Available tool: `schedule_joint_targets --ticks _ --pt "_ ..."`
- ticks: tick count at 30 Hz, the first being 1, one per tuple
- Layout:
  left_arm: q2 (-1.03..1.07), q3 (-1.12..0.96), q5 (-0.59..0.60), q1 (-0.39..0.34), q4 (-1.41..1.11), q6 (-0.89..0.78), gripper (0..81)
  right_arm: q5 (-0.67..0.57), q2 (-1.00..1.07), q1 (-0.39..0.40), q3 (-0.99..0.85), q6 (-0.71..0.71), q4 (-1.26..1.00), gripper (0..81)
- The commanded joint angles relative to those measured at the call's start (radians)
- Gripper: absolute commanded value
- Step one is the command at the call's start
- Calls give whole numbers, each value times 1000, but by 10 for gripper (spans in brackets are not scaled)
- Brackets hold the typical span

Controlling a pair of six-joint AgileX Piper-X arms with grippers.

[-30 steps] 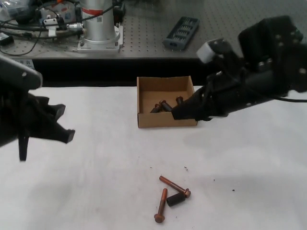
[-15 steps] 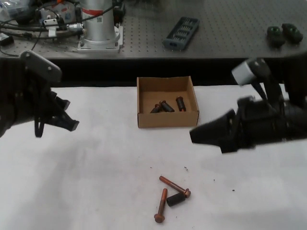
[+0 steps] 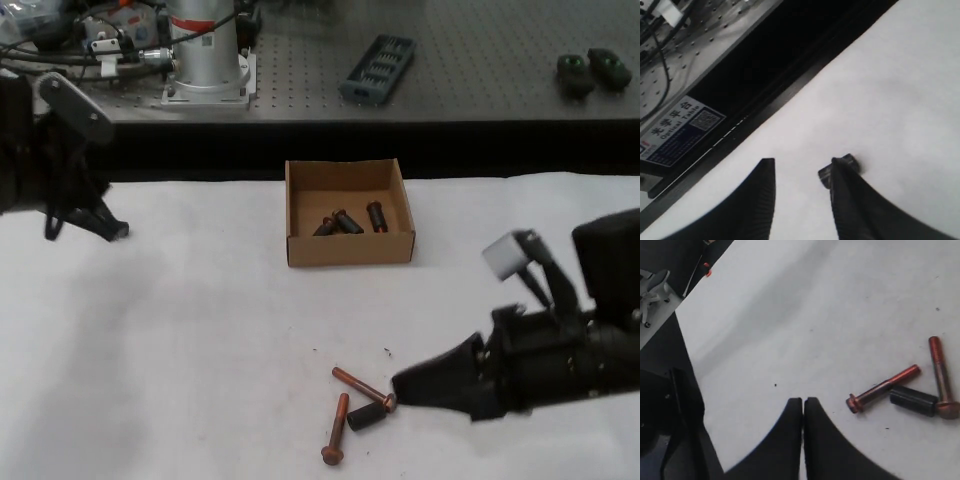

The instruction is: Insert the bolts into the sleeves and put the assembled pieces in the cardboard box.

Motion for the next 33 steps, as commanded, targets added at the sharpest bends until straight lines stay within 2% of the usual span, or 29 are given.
schedule_joint_targets --ticks 1,6,13,33 --pt "23 -41 -2 20 5 26 276 -16 -16 56 18 50 -75 22" --pt "79 -97 -2 19 36 44 276 -11 -16 142 19 121 -179 22" --pt "114 -131 2 18 73 44 276 55 -16 199 19 155 -240 22" --pt "219 -292 17 -28 154 31 276 55 -16 200 62 169 -237 22"
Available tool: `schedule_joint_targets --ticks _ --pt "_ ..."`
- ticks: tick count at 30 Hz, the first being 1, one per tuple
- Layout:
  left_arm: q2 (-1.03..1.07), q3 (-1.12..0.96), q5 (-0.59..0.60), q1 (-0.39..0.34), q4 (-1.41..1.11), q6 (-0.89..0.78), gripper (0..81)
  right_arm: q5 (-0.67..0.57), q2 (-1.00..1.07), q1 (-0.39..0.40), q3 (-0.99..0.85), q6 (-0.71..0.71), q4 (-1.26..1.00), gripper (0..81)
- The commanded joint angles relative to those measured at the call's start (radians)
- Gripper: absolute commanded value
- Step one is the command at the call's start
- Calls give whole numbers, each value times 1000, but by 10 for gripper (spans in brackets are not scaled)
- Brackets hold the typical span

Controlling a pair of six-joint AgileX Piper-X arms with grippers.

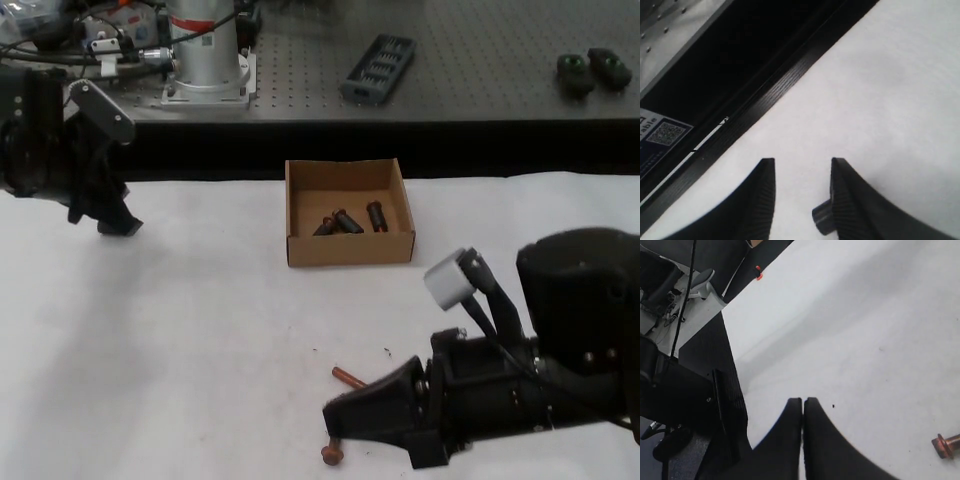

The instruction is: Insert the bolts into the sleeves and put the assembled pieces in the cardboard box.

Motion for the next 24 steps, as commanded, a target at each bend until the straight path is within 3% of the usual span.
schedule_joint_targets --ticks 1,24 --pt "13 -34 -3 -11 1 -4 276 4 -15 4 12 5 -11 22" --pt "70 -54 -30 -10 32 -45 276 -4 -15 4 32 40 -62 22"
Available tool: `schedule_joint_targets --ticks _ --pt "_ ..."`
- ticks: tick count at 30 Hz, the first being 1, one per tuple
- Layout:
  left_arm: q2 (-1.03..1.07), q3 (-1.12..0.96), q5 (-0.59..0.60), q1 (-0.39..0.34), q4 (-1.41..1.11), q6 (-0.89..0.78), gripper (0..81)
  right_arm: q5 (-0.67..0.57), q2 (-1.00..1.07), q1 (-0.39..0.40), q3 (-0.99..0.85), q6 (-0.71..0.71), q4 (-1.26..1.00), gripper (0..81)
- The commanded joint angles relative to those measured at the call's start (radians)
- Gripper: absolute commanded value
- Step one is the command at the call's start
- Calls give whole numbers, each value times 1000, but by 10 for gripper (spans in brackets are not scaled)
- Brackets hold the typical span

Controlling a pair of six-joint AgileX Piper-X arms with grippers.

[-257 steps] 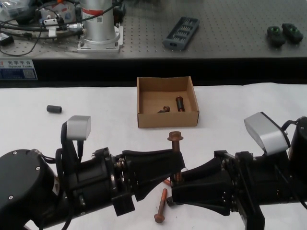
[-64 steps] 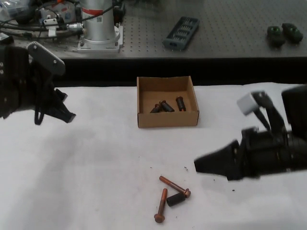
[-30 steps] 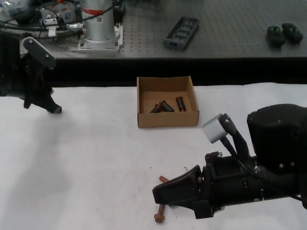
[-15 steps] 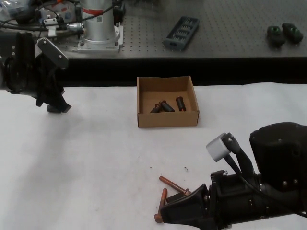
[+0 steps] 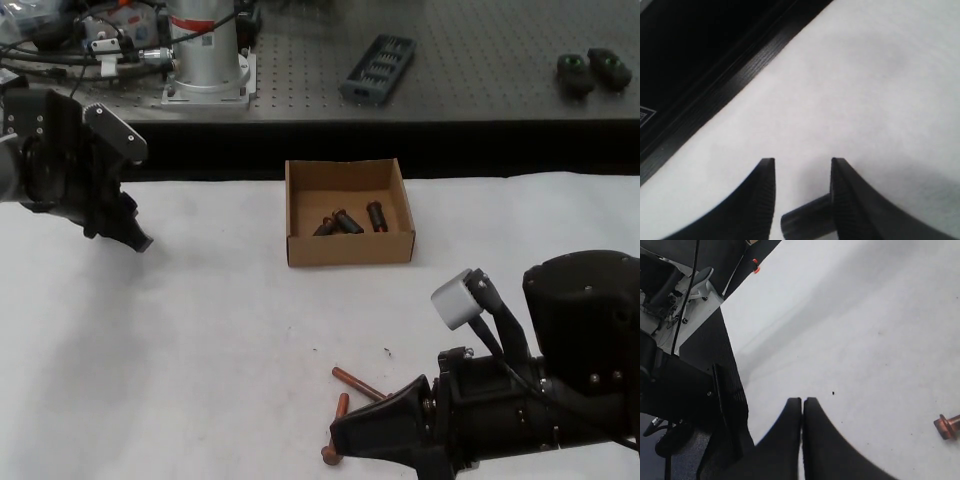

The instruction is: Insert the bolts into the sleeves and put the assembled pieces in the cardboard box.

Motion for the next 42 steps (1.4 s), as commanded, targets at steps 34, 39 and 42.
schedule_joint_targets --ticks 34,39,42 --pt "-5 -13 -257 -6 231 -9 276 -77 -77 4 1 4 -19 22" --pt "-14 -13 -303 -5 309 -9 276 -68 -77 4 1 4 -17 22" --pt "-37 -13 -322 -5 339 -9 276 -68 -77 4 1 4 -17 22"
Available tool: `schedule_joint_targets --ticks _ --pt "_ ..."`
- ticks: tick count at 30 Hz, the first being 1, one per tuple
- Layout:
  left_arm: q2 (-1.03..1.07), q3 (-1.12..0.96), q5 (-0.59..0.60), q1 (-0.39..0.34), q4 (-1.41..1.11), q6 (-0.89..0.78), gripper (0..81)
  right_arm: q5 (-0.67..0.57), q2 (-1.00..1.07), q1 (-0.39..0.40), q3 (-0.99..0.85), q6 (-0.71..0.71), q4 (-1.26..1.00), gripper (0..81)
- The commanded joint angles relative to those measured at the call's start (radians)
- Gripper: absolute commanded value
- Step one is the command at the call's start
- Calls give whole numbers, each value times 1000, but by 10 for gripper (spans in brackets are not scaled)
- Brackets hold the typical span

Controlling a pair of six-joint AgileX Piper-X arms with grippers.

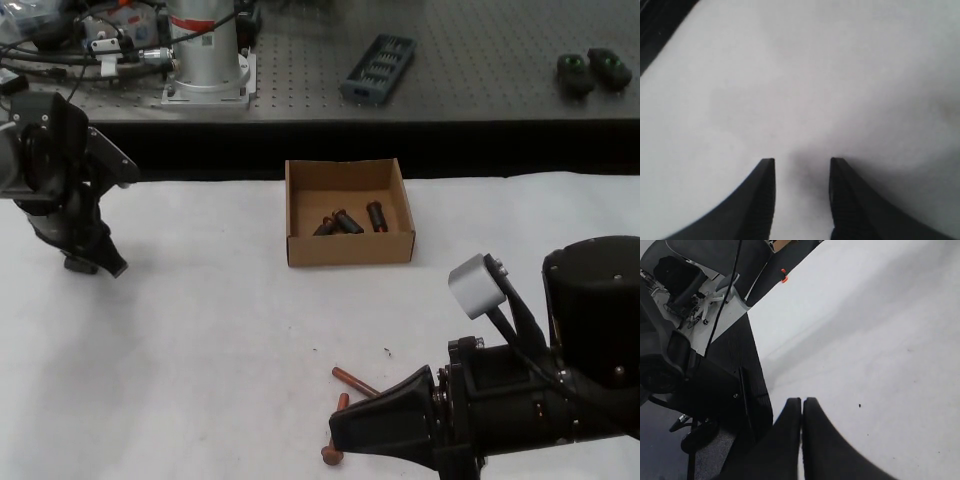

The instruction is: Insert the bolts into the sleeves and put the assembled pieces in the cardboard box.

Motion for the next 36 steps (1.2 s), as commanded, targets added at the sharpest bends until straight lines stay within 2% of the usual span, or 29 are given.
schedule_joint_targets --ticks 1,12,30,36 --pt "-27 2 -30 0 73 -12 276 -2 -13 4 -2 1 -10 22" --pt "-97 2 -20 0 193 -55 276 -2 -13 4 -2 -7 -10 22" --pt "-97 2 -20 0 193 -62 276 -10 -13 4 -2 -7 -10 22" --pt "-97 2 -46 0 194 -139 276 -24 -13 4 -2 -7 -10 22"
